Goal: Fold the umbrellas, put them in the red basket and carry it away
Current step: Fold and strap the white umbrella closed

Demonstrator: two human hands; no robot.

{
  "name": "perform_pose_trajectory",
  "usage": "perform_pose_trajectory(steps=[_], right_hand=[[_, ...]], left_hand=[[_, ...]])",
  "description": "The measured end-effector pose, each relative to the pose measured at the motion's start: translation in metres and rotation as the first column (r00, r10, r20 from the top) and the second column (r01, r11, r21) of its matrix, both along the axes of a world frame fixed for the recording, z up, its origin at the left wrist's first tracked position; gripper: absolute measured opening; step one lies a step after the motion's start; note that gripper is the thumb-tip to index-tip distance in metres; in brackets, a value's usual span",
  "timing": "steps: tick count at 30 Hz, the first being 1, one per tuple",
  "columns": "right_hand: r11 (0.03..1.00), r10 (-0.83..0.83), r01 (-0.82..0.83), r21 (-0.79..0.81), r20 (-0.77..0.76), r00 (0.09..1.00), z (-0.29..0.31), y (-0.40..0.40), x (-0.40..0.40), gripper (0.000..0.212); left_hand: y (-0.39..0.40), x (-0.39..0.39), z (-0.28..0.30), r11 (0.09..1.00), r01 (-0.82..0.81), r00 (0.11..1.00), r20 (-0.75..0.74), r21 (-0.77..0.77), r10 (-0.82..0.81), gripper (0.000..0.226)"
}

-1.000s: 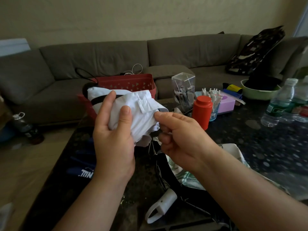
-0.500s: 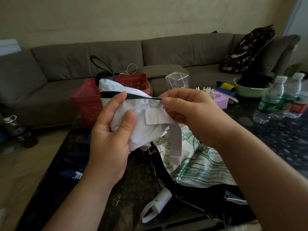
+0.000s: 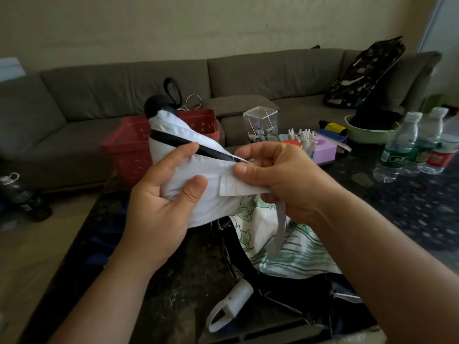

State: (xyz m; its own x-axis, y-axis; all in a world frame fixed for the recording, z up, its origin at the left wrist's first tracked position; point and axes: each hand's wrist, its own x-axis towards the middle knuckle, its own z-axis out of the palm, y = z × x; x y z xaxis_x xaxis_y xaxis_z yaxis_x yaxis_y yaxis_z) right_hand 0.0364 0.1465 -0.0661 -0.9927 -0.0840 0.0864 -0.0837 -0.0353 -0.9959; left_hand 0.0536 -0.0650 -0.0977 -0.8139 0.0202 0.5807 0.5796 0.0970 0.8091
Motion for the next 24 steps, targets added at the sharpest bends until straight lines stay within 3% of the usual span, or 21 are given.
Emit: perform_pose_trajectory(steps=[3,6,12,16,18,22,24], right_hand=[[1.000,0.015,-0.015,0.015,0.020,1.000,0.002,-0.003,0.002,0.003],[0.999,0.040,-0.040,0.001,0.006,0.999,0.001,-0.005,0.004,0.014],[0.942,-0.058,0.110,0.317,-0.169,0.984,-0.002,-0.005,0.002,0.018],[0.815,-0.071,0.200,0.545,-0.248,0.966,-0.004,-0.006,0.001,0.021],[0.774,-0.078,0.242,0.586,-0.290,0.954,-0.005,-0.006,0.001,0.014],[0.790,0.091,0.244,0.563,-0.502,0.860,0.000,-0.010,0.005,0.014],[0.779,0.156,0.208,0.591,-0.505,0.849,0.000,-0.012,0.006,0.016]], left_hand=[[-0.006,-0.002,-0.001,0.995,-0.054,0.998,-0.015,-0.080,0.053,0.039],[-0.003,-0.001,0.000,0.995,-0.057,0.998,0.007,-0.083,0.057,0.043],[-0.001,-0.003,-0.004,0.996,-0.084,0.995,0.043,-0.037,0.085,0.054],[0.002,-0.002,-0.005,0.981,-0.140,0.990,-0.016,-0.135,0.139,0.057],[0.005,-0.001,-0.007,0.972,-0.152,0.988,-0.043,-0.177,0.146,0.062],[0.012,0.002,-0.009,0.982,-0.088,0.996,0.007,-0.167,0.091,0.073],[0.017,0.006,-0.007,0.989,-0.059,0.998,0.026,-0.135,0.063,0.070]])
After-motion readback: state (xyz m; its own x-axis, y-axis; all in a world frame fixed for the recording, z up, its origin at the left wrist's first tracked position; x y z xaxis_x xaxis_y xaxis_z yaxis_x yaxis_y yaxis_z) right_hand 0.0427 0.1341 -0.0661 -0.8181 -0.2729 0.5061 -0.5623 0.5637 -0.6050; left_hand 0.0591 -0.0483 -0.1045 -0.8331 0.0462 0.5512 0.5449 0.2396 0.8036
